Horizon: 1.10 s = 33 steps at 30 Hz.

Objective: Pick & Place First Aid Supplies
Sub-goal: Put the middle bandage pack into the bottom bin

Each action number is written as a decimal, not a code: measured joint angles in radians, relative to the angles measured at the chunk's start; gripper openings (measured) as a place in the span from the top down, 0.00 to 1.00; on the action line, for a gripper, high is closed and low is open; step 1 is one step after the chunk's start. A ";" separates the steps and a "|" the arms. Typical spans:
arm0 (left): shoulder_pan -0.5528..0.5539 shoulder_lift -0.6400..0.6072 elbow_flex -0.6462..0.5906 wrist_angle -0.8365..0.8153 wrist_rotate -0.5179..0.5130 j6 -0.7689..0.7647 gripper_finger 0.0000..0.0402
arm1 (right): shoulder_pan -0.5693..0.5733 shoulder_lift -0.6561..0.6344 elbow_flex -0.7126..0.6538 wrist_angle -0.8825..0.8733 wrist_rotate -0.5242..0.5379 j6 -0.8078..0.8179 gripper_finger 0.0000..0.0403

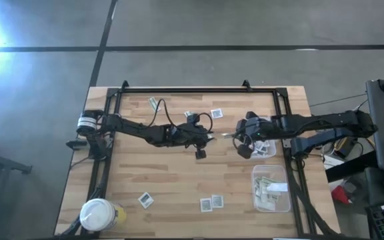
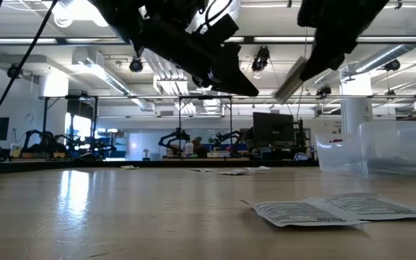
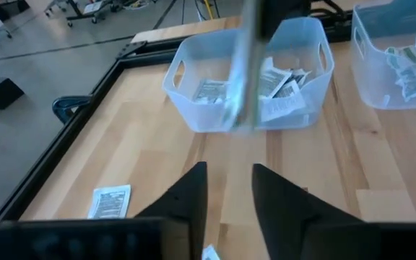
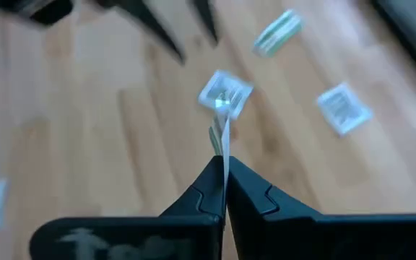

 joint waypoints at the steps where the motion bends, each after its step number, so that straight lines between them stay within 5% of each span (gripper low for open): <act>1: 0.001 0.000 0.000 -0.004 -0.003 0.000 0.72 | 0.000 -0.021 0.000 -0.033 -0.023 0.003 0.98; 8: 0.032 0.000 0.000 -0.082 -0.030 -0.041 0.62 | 0.000 -0.151 0.000 -0.252 -0.227 0.106 0.98; 21: 0.113 0.000 0.013 -0.267 0.006 -0.164 0.62 | 0.010 -0.206 -0.001 -0.516 -0.710 0.133 0.98; 33: 0.155 0.003 0.007 -0.278 0.201 -0.166 0.62 | 0.082 -0.186 -0.063 -0.531 -0.733 0.324 0.98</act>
